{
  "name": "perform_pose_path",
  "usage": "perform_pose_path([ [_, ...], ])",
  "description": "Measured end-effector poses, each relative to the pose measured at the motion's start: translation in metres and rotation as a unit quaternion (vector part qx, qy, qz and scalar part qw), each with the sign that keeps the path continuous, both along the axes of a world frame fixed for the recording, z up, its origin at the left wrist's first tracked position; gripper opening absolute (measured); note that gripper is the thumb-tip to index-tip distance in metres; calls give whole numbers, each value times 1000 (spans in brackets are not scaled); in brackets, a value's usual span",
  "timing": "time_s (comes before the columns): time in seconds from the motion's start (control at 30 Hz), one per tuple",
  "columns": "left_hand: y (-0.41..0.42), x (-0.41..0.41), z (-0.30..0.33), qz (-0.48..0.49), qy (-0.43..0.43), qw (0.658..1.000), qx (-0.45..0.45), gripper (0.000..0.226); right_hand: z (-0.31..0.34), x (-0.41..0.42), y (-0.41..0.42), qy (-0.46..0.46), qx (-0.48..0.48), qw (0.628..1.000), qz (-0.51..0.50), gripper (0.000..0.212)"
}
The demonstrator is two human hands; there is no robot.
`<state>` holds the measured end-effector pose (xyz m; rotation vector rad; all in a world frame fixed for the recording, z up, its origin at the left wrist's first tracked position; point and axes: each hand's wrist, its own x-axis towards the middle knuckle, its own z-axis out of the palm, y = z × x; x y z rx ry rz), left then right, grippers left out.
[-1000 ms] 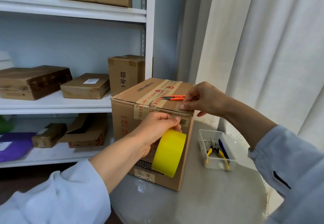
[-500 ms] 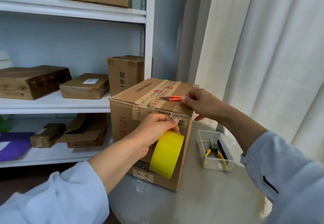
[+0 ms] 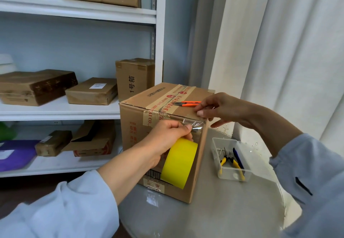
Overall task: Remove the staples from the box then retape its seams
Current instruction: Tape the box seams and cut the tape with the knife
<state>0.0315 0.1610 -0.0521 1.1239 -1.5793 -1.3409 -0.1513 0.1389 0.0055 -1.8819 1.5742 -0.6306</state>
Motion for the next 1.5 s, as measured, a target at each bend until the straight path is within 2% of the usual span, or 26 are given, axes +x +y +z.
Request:
perform_pose_path([
  [0.2,-2,2,-1,-1,-6,1000,-1,26,9,-2,-4,39,14,999,24,24],
  [0.27,-2,1,-2,-2,-8,1000,0,26,10,-1,-12,63,-78,995,-21,23],
  [0.37,-4,1,-4,-5,-6,1000,2,26,2,5,-28,87,-208,969,-100,26],
  [0.47,-7,1,-5,-4,3,1000,7,25,-7,14,-41,138,-172,973,-75,43],
  [0.67,-12,5,-8,14,6,1000,2,23,-4,23,-43,196,-186,960,-70,35],
  [0.73,-12,6,-8,18,-3,1000,-1,21,1,20,-36,145,-182,971,-57,32],
  [0.83,-13,8,-5,17,-16,1000,6,17,11,15,-13,4,-140,990,-21,27],
  [0.9,-15,9,-1,14,-28,999,20,14,15,9,1,-28,-111,993,-3,26],
  [1.03,-18,11,7,-6,-74,996,45,13,15,1,19,-54,-73,996,3,15],
  [1.2,-22,10,11,-2,-123,992,32,26,16,0,36,-68,-43,997,18,26],
  [1.33,-23,8,17,-13,-159,987,15,49,9,1,43,-43,-25,999,8,31],
  [1.5,-19,11,29,-54,-199,978,30,20,-2,5,43,-31,-13,999,-13,38],
])
